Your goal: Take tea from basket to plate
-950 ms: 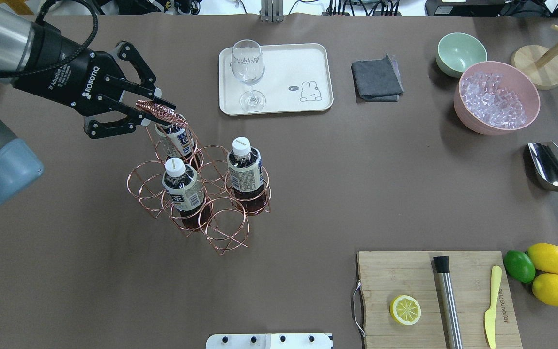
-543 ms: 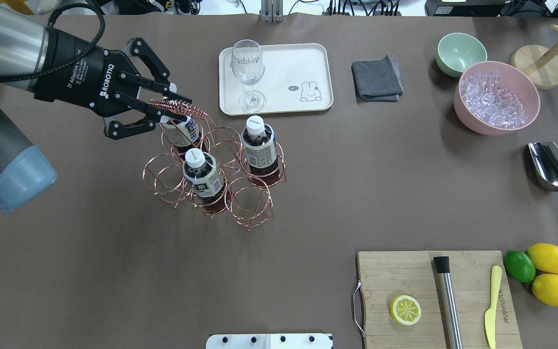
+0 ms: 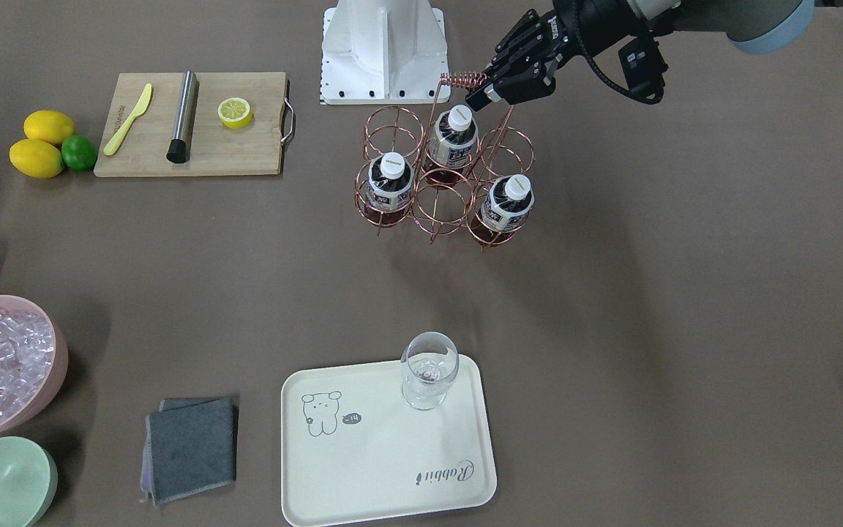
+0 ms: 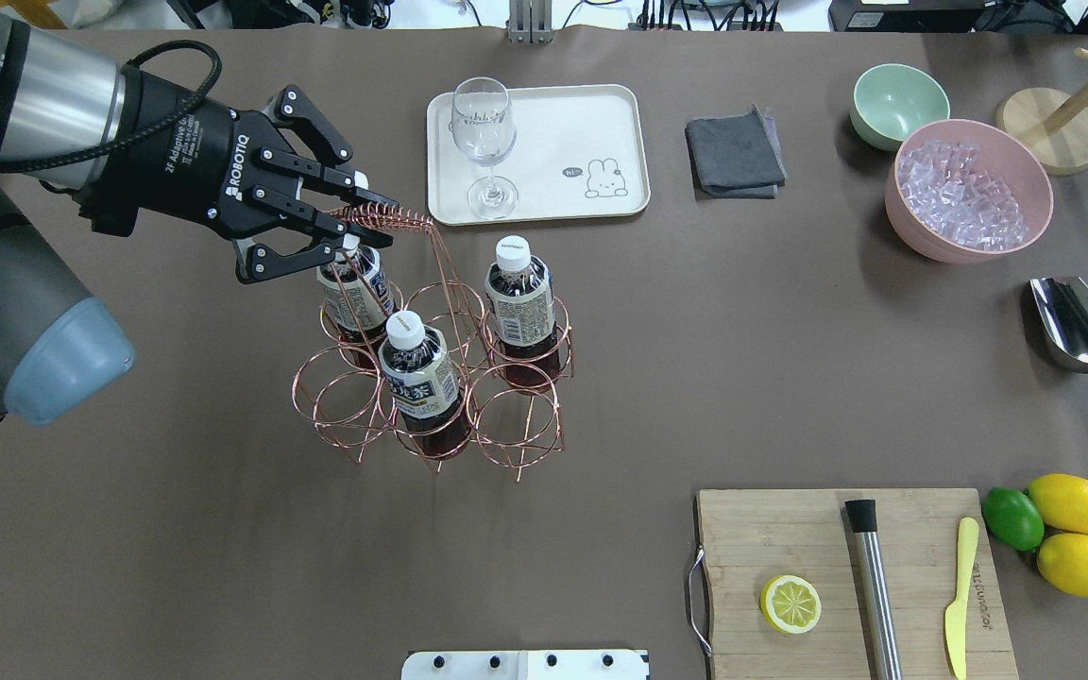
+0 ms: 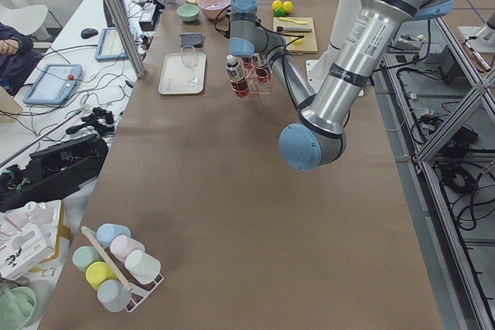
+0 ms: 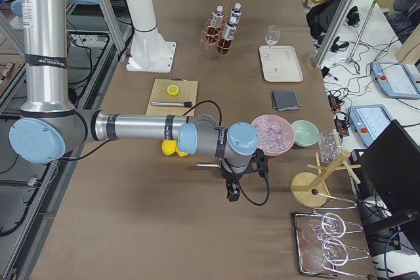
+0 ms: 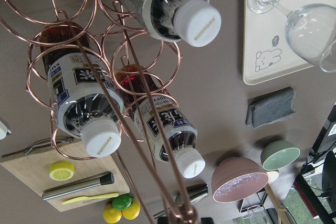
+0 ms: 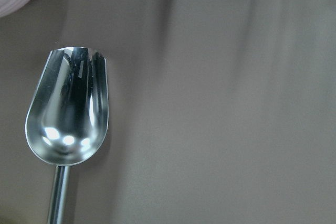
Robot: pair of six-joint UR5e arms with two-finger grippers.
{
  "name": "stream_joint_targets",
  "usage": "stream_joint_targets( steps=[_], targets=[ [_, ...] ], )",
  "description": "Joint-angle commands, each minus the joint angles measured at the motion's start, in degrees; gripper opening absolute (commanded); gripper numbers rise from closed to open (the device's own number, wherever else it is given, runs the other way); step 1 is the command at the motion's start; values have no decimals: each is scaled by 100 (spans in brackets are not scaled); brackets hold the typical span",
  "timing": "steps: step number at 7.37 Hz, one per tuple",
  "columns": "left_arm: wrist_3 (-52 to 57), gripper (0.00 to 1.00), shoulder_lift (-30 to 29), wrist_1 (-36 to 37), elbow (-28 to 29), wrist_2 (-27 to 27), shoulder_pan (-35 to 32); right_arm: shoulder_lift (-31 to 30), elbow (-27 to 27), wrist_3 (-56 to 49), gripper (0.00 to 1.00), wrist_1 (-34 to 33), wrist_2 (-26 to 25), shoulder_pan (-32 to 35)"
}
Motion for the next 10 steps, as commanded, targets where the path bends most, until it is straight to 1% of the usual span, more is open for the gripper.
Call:
stream_joint_targets(
  steps=[1,3,5,6,8,9,10],
  targets=[
    [-1134,0,-19,-312,4,275,177,82,82,-2,100,-49,31,0],
    [-1566,0,-19,-444,4,530,449,56,73,-63,100,-40,-3,0],
    [-1761,0,-19,-778,4,1004,800,56,65,-46,100,-66,-3,0],
    [-1858,0,-19,-823,4,1171,950,64,82,-46,100,-66,14,9],
    [-2191,0,34,-1305,4,1882,1432,-5,152,-11,100,-75,32,9],
    [-2227,0,25,-1333,4,1955,1452,-49,196,-11,100,-67,49,0],
    [-2445,0,34,-1542,65,2086,1496,-76,266,-11,100,-75,93,0]
  ],
)
